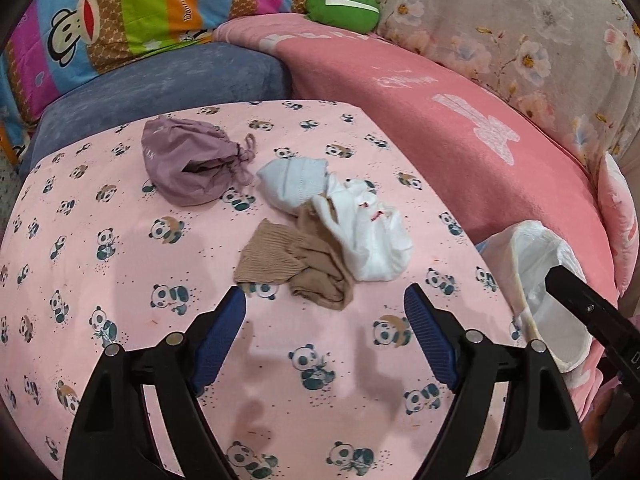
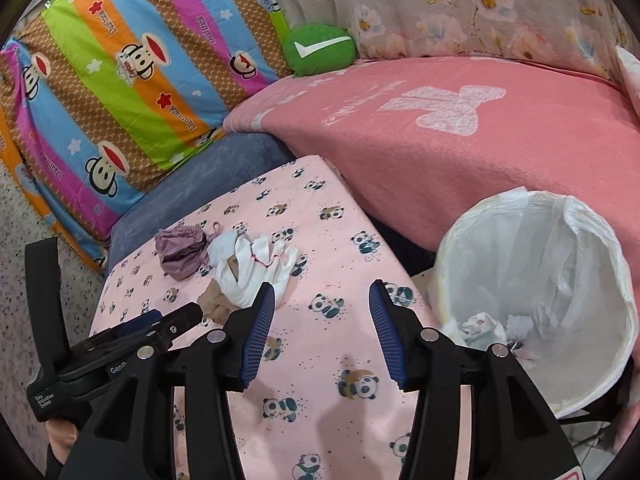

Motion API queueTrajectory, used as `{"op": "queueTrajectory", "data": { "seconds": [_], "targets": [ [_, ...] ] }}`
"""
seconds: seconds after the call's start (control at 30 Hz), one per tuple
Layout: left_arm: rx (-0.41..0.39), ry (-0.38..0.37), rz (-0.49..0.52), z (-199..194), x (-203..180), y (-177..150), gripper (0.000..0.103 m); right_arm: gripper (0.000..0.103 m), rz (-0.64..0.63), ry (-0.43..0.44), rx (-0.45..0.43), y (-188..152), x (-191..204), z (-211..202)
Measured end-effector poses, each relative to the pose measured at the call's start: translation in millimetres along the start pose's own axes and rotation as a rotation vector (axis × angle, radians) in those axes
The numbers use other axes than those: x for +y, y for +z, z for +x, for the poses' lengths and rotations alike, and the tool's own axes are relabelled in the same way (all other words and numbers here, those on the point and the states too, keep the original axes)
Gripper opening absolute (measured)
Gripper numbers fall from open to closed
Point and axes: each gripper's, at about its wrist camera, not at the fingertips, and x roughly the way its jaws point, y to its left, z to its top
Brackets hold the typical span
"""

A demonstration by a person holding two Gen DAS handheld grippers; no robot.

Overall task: Collect trash
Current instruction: 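Move both grippers back to the pile toward the white socks and tan stocking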

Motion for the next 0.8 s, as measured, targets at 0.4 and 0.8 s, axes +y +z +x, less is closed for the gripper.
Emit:
{"op": "queueTrajectory", "data": {
  "seconds": [0.4,0.8],
  "targets": [
    [0.038,0.036,-0.045,22.0,47.1,-0.3,0.078,0.056,-0.016,0.009,0.118,-0.4,35.5,87.1],
    [0.060,0.018,-0.046,36.4,56.6,1.5,0.078,0.010,-0.020,-0.027,0.194,-5.0,32.6,132.1]
  ]
}}
